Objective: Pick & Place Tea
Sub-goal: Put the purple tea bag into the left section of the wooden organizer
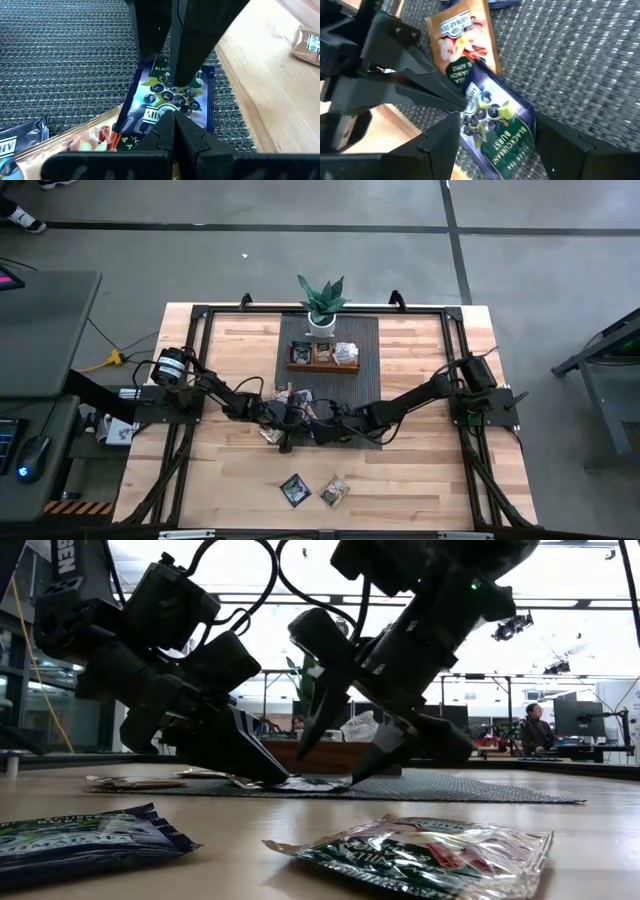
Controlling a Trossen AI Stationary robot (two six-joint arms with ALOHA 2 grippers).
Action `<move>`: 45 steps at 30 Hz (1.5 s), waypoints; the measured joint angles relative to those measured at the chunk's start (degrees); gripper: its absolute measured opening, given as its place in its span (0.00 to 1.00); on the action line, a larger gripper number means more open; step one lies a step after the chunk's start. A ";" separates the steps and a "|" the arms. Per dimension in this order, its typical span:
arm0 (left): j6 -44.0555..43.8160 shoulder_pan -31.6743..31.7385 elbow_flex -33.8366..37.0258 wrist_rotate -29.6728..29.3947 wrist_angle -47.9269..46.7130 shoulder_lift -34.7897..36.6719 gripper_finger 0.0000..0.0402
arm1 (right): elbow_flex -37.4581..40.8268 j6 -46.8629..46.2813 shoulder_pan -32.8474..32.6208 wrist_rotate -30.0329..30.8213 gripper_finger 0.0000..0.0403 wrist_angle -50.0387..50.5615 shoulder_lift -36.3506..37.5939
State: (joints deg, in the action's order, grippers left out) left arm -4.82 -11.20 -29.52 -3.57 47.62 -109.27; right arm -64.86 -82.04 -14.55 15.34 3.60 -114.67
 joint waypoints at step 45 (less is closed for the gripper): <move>0.00 -0.04 -0.07 0.02 -0.20 0.00 0.00 | 0.18 3.48 -1.29 -4.66 0.01 4.48 1.77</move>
State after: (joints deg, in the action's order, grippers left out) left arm -4.82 -11.25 -29.58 -3.55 47.42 -109.27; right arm -64.69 -78.56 -15.84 10.68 8.08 -112.90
